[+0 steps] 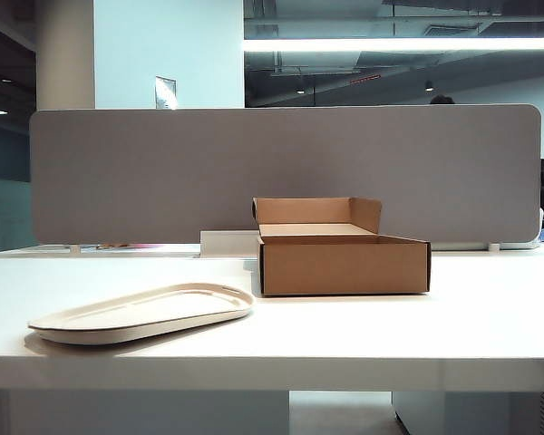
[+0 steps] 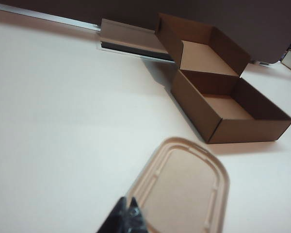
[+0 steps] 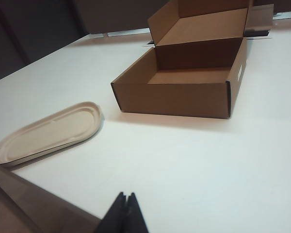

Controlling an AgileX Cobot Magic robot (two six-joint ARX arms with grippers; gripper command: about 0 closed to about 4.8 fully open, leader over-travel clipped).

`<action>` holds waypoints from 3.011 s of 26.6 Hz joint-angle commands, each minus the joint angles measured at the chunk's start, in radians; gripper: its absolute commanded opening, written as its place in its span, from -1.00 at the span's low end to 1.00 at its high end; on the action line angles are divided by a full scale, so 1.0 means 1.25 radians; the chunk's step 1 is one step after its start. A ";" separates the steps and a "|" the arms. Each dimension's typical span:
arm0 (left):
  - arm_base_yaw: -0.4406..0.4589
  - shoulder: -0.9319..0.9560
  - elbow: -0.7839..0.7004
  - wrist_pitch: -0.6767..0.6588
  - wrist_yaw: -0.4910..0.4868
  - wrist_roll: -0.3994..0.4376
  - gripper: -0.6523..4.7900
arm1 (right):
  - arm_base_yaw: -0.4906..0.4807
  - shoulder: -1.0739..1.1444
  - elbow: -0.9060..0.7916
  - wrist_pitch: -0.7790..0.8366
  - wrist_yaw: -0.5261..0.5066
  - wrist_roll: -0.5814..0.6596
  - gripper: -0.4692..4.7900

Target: Pick up the lid and place it into the paper box.

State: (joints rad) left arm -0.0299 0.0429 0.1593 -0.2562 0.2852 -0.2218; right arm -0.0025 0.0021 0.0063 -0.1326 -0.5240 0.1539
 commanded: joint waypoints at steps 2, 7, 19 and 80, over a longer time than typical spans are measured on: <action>0.000 0.119 0.126 -0.022 0.006 0.003 -0.78 | 0.001 -0.001 -0.005 0.009 0.003 0.003 -0.85; 0.000 0.295 0.268 -0.031 0.015 0.013 -0.78 | 0.001 -0.001 -0.005 0.009 0.008 0.003 -0.85; -0.031 0.696 0.436 -0.078 0.187 0.050 -0.75 | 0.000 -0.001 -0.005 0.008 0.023 0.003 -0.85; -0.284 1.085 0.434 -0.116 -0.235 -0.625 -0.58 | 0.000 -0.001 -0.005 0.008 0.027 0.003 -0.85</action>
State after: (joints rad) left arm -0.3824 1.4006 0.6998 -0.4042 0.0082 -1.0035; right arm -0.0029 0.0021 0.0063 -0.1329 -0.4904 0.1535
